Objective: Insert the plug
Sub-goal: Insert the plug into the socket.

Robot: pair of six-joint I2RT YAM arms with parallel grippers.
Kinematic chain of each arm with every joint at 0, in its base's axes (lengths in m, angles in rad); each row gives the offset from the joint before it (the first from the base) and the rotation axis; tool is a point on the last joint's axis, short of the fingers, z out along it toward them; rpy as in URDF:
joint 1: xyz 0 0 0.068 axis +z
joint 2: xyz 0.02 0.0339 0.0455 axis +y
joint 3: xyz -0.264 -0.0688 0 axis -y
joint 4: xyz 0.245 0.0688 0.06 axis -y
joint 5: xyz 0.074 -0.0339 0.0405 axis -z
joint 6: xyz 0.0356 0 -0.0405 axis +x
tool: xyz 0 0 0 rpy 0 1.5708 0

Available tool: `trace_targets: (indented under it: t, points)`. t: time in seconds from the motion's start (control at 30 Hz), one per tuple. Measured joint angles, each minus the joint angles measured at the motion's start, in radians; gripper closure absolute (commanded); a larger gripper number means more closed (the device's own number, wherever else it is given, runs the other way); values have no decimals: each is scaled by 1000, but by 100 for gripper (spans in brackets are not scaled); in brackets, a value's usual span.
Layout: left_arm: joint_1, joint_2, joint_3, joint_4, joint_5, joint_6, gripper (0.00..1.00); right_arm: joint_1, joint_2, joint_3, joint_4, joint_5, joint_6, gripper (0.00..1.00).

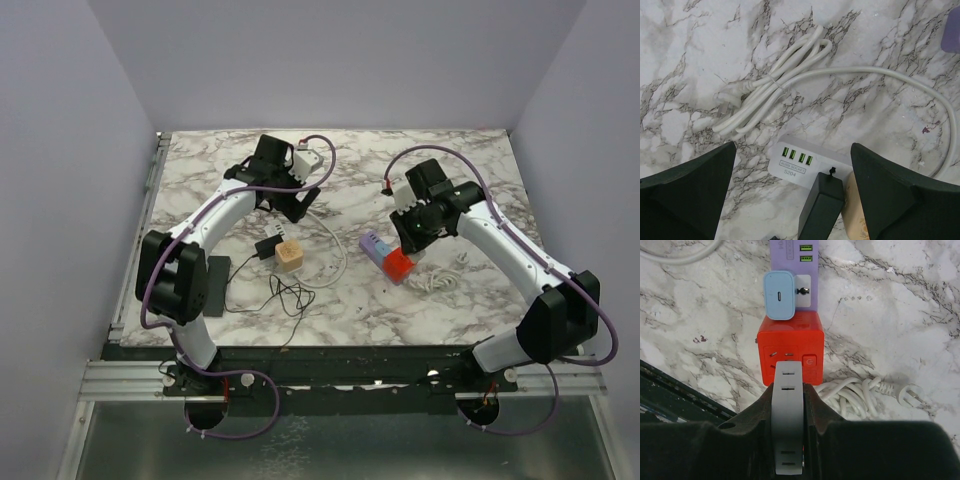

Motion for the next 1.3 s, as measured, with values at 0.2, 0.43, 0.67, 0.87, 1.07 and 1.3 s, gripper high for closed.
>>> trace_targets:
  t: [0.2,0.43,0.67,0.87,1.07,1.3]
  points:
    - [0,-17,-20,-1,0,1,3,7,8,0,0,9,0,99]
    - [0,-39,-22,-1,0,1,3,15,29,0,1,22,0,99]
    - [0,-48,-27,-1,0,7,4,20,43,0,1,28,0,99]
    - [0,-49,-28,-1,0,9,4,22,45,-3,1,29,0,99]
    - [0,-52,-29,-1,0,11,4,26,45,-11,2,32,0,99]
    - [0,-66,-30,-1,0,12,4,26,45,-17,2,46,0,99]
